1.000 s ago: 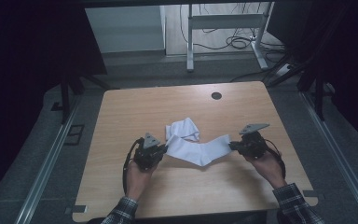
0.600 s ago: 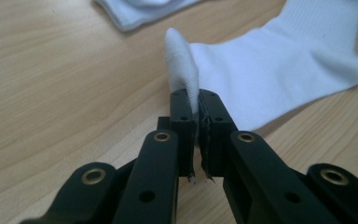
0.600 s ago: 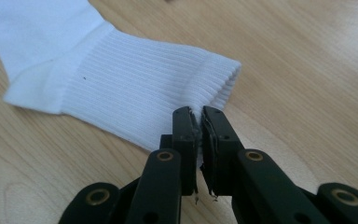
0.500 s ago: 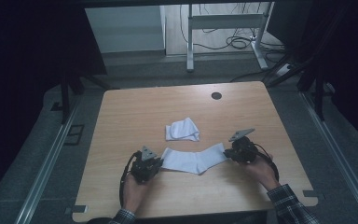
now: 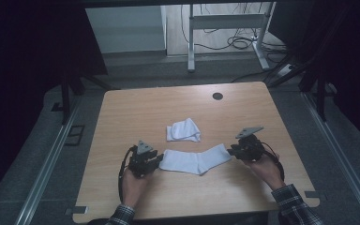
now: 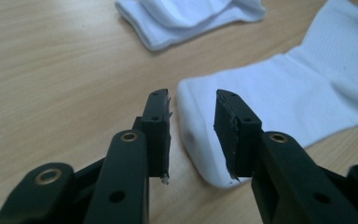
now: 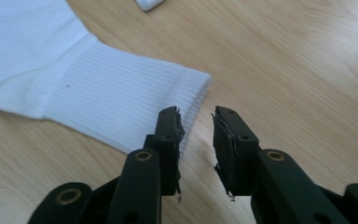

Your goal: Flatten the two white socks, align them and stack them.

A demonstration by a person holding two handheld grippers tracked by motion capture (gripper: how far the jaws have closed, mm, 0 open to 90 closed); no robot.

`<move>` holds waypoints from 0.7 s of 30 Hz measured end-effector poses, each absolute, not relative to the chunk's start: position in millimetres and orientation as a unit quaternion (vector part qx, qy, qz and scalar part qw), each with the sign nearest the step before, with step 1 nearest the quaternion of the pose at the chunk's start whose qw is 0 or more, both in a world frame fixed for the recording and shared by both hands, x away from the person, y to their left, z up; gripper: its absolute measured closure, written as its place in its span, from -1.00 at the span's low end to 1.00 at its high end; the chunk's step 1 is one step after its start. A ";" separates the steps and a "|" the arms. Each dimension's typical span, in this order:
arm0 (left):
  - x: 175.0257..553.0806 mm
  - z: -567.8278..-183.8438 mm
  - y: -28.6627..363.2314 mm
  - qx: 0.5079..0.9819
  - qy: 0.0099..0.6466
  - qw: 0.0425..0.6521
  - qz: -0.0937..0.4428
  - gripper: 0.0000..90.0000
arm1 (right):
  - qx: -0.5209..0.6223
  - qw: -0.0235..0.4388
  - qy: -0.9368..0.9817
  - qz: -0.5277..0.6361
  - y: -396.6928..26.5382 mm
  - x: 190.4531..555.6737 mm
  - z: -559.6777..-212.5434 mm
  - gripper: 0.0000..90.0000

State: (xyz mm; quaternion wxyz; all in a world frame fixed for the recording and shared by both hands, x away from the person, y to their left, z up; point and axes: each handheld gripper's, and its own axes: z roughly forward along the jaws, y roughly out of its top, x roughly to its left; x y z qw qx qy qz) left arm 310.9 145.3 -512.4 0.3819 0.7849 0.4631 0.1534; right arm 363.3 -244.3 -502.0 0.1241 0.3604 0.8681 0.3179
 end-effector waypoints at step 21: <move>388.8 -489.6 116.9 0.805 0.448 0.362 0.144 0.55 | 0.405 0.175 0.841 0.312 -291.7 381.1 -514.3 -0.11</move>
